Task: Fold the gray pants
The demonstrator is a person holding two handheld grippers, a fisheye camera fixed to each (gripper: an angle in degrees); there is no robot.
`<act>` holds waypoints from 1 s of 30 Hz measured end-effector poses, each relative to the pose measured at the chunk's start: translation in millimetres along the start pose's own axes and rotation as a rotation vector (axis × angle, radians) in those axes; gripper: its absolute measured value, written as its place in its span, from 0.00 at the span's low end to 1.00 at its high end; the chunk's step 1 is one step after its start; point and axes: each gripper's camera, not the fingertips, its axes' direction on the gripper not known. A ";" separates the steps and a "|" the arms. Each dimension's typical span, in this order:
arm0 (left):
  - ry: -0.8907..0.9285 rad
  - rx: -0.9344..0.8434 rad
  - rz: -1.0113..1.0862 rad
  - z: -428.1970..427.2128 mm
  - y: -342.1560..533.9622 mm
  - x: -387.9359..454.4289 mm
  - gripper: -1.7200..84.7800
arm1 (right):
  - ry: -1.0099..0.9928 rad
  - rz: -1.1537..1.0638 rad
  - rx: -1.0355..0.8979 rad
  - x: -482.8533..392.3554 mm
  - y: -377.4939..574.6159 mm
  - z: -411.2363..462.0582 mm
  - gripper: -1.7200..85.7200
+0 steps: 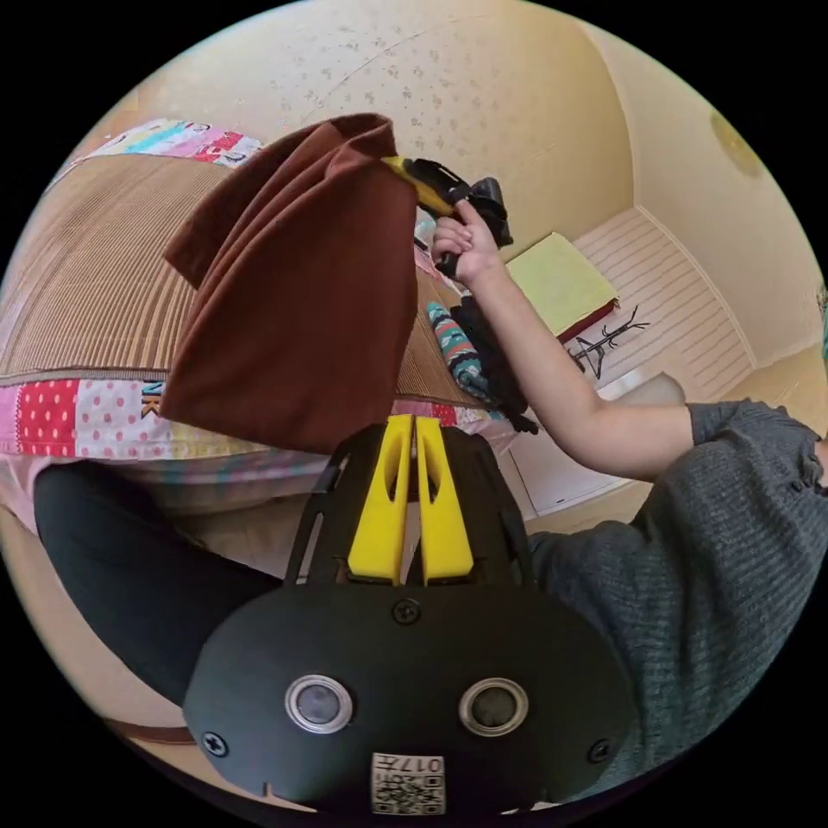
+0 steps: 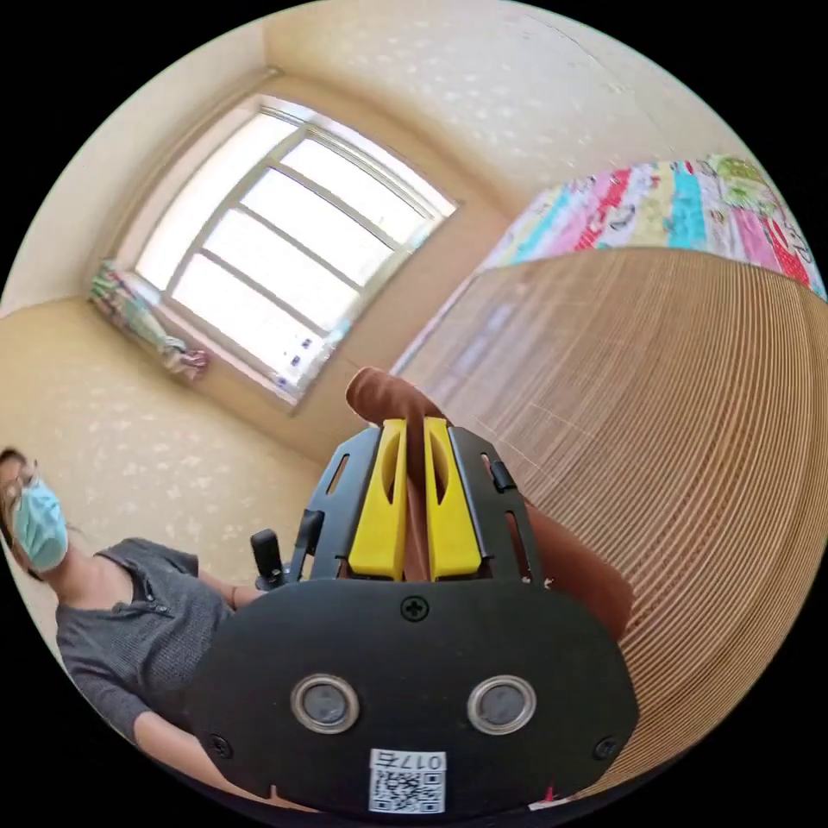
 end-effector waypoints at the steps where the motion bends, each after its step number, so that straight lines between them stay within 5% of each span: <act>1: -0.005 0.014 0.000 -4.6 -1.0 -1.6 0.01 | 0.025 -0.008 0.091 -9.0 15.2 -27.6 0.06; 7: -0.094 0.037 -0.043 -13.2 -21.5 -24.5 0.07 | 0.261 0.104 0.259 18.1 152.3 -129.6 0.06; 13: 0.013 -0.021 -0.061 28.9 -40.7 -29.0 0.10 | 0.064 0.234 0.251 33.4 261.9 -156.1 0.06; 20: 0.073 -0.170 0.129 105.7 -90.0 23.8 0.11 | 0.049 0.414 0.186 40.7 289.6 -182.3 0.09; 26: 0.099 -0.253 0.270 147.3 -101.6 77.5 0.12 | 0.052 0.598 0.372 75.8 275.1 -242.4 0.30; 30: 0.094 -0.320 0.266 174.9 -84.6 88.6 0.12 | 0.251 0.843 0.268 124.9 248.2 -222.6 0.30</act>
